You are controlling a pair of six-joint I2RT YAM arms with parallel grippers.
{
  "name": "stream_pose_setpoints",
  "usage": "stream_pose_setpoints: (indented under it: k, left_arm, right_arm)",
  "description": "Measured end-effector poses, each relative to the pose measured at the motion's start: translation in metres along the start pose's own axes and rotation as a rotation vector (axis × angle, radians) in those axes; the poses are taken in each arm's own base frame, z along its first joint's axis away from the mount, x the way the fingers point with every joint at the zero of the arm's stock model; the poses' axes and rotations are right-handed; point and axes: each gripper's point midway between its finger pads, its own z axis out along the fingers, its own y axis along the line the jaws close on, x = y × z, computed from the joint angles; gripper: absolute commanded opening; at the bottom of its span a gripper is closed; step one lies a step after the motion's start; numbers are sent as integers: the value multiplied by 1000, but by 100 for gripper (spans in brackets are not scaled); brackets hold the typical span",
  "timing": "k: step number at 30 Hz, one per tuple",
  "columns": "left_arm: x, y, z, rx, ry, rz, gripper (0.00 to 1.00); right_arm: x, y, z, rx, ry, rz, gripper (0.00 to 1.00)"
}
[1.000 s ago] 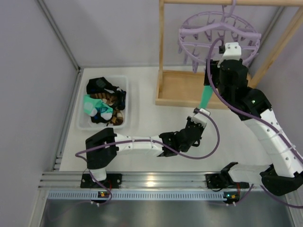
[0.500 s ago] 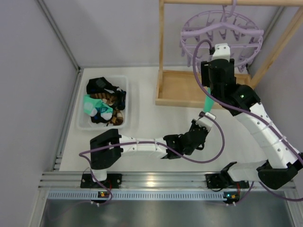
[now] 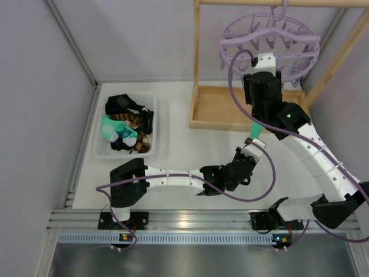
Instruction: Remove the socks clipped to the hanger
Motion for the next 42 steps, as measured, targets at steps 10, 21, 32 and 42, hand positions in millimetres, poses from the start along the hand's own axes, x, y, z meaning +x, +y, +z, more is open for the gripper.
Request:
stream_pose_setpoints:
  k: [10,21,32,42]
  left_arm:
    - [0,-1,-1,2,1,4,0]
    - [25,-4,-5,1,55,33,0]
    - [47,76,-36,-169,195,22,0]
    - [-44,232,-109,-460,74,-183,0]
  right_arm:
    - [4,2,10,36,0,-44,44]
    - [-4,3,11,35,-27,-25,30]
    - [22,8,3,-25,-9,8,74]
    - [30,-28,-52,-127,-128,196,99]
